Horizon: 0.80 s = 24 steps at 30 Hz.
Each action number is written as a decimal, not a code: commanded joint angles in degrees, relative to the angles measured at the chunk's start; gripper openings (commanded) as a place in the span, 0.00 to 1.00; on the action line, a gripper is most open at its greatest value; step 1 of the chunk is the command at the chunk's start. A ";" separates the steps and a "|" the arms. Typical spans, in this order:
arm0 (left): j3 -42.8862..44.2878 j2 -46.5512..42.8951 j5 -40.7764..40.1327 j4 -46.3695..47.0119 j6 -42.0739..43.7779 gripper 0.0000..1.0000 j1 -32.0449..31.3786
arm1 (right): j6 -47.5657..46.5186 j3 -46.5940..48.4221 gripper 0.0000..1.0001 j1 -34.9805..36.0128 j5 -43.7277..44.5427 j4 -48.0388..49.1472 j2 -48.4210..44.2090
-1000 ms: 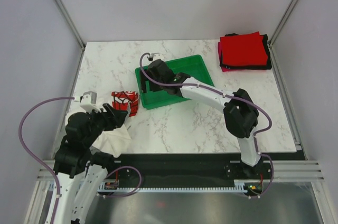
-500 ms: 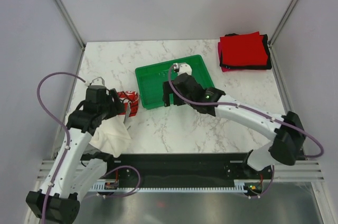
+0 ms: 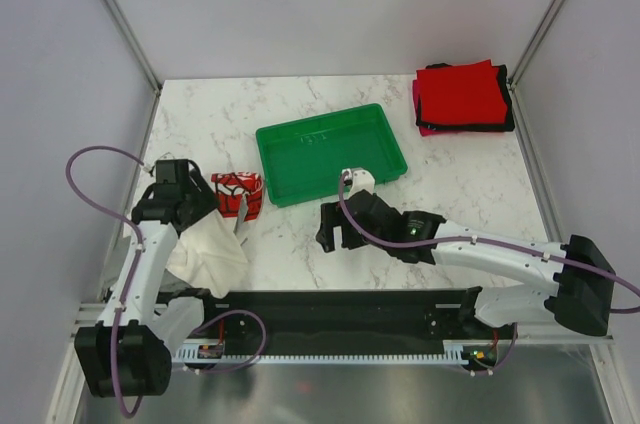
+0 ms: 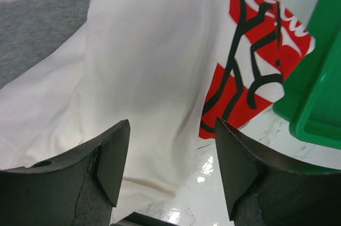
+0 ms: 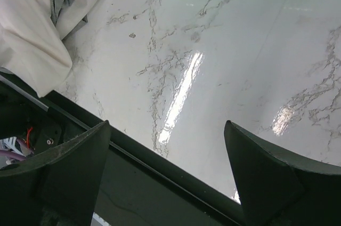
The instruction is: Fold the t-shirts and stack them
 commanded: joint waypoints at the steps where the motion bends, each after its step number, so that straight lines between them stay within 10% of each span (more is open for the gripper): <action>1: 1.08 0.30 2.65 8.61 -0.45 0.72 0.22 | 1.57 -1.64 0.95 0.45 0.19 3.51 -1.58; 10: 0.46 8.02 5.10 11.61 -1.24 0.63 0.04 | 1.75 -4.28 0.95 0.45 0.55 5.18 -1.06; 14: 2.39 7.43 5.90 13.54 -0.80 0.02 0.04 | 1.92 -5.78 0.95 0.45 0.63 5.18 -1.84; 24: 43.22 1.17 12.04 3.26 -2.73 0.02 -0.31 | 2.71 -7.10 0.96 0.45 -0.06 5.79 -1.59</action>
